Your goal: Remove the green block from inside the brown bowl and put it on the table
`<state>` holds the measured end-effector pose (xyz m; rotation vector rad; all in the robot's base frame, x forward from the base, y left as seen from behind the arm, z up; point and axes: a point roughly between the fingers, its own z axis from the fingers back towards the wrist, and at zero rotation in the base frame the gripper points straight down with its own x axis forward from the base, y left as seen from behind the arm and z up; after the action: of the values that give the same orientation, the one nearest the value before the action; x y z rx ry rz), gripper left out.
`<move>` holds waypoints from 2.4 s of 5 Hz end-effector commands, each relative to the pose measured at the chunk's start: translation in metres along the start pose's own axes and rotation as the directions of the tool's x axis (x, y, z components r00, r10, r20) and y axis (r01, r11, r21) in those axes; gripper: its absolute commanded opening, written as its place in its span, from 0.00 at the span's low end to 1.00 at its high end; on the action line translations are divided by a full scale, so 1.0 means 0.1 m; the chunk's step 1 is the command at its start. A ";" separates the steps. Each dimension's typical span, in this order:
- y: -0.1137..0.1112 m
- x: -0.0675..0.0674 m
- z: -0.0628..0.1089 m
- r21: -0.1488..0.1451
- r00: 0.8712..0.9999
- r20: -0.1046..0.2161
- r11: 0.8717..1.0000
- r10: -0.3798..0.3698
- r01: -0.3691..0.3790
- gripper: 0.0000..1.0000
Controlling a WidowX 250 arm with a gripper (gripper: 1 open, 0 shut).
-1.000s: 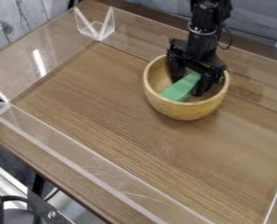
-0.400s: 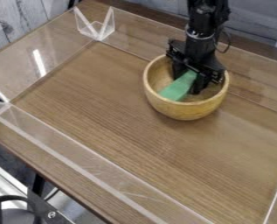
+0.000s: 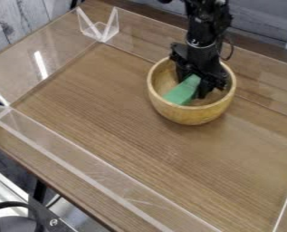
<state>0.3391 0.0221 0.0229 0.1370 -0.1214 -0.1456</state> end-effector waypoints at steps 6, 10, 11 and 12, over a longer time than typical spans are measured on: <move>0.15 -0.14 0.31 0.021 1.000 -0.007 1.000 -0.002 0.002 0.00; 0.20 -0.14 0.41 -0.013 1.000 0.026 1.000 0.004 -0.003 0.00; 0.23 -0.14 0.51 -0.039 1.000 0.027 0.999 0.008 -0.007 0.00; 0.23 -0.13 0.55 -0.029 1.000 0.014 0.999 -0.015 0.015 0.00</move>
<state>0.3096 0.0371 0.0520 0.0857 -0.0410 -0.1657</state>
